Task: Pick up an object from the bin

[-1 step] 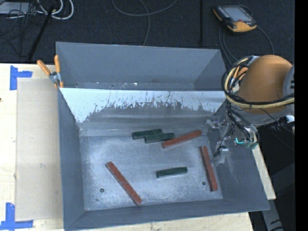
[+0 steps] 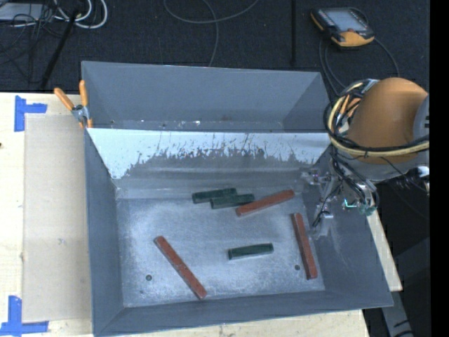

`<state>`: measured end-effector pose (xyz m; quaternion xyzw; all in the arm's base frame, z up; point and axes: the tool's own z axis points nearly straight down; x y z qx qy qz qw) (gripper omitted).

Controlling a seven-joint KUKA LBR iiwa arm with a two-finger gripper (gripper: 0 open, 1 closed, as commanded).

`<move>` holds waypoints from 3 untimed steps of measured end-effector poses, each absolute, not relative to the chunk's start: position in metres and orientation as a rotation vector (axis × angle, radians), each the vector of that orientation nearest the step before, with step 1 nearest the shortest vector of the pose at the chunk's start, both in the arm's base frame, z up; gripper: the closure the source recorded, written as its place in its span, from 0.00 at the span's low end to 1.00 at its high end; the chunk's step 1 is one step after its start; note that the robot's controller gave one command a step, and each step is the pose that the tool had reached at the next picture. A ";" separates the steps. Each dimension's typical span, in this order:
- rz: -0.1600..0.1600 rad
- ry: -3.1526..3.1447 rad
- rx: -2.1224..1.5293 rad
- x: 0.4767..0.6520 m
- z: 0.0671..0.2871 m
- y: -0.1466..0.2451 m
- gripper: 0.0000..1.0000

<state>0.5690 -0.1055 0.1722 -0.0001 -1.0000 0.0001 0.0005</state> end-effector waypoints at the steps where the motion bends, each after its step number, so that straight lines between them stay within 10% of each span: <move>1: 0.002 -3.147 0.052 0.552 0.125 -0.092 0.00; 2: 0.000 -3.123 0.320 0.561 0.087 -0.057 0.00; 3: -0.002 -3.097 0.519 0.483 0.069 -0.059 1.00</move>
Offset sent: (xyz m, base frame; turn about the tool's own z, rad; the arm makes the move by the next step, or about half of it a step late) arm 0.0018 0.0642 -0.0957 -0.2534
